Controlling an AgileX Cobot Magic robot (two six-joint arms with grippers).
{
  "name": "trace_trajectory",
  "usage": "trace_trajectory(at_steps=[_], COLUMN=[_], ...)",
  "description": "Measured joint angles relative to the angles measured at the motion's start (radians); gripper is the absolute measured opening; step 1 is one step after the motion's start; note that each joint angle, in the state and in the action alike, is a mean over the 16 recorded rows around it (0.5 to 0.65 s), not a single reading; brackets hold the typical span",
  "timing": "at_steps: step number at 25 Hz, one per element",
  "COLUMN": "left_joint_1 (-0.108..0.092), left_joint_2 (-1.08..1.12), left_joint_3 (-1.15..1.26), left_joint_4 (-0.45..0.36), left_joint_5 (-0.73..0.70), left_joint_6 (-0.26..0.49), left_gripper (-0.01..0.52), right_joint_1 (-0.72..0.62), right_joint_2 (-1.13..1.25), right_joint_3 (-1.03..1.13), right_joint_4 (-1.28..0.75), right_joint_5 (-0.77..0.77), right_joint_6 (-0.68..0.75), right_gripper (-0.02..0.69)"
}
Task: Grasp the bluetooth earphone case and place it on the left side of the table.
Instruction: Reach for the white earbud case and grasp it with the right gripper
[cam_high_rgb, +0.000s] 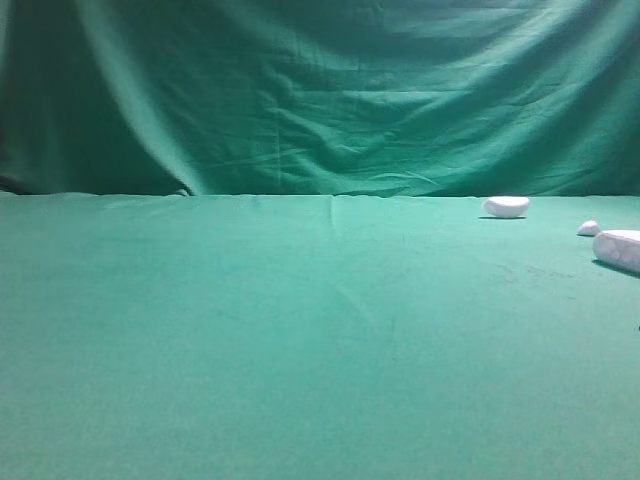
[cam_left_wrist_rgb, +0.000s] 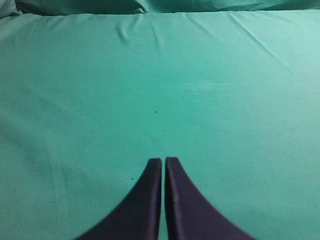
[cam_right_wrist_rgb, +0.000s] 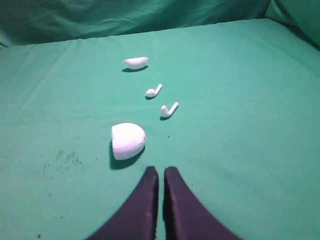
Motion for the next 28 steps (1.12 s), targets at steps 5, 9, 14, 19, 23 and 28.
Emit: trace_trajectory(at_steps=[5, 9, 14, 19, 23, 28], left_joint_1=[0.0, 0.0, 0.0, 0.0, 0.0, 0.0], left_joint_2=[0.0, 0.0, 0.0, 0.0, 0.0, 0.0], left_joint_3=[0.0, 0.0, 0.0, 0.0, 0.0, 0.0], left_joint_4=[0.0, 0.0, 0.0, 0.0, 0.0, 0.0], left_joint_5=[0.0, 0.0, 0.0, 0.0, 0.0, 0.0], left_joint_6=[0.0, 0.0, 0.0, 0.0, 0.0, 0.0], left_gripper=[0.0, 0.0, 0.0, 0.0, 0.0, 0.0], right_joint_1=[0.0, 0.0, 0.0, 0.0, 0.0, 0.0], right_joint_2=[0.0, 0.0, 0.0, 0.0, 0.0, 0.029], right_joint_3=[0.0, 0.0, 0.0, 0.0, -0.004, -0.064], right_joint_4=[0.0, 0.0, -0.002, -0.007, -0.012, -0.027], right_joint_5=[0.0, 0.0, -0.006, -0.11, -0.256, -0.346], right_joint_6=[-0.001, -0.002, -0.003, -0.004, -0.004, -0.014], right_gripper=[0.0, 0.0, 0.0, 0.0, 0.0, 0.0])
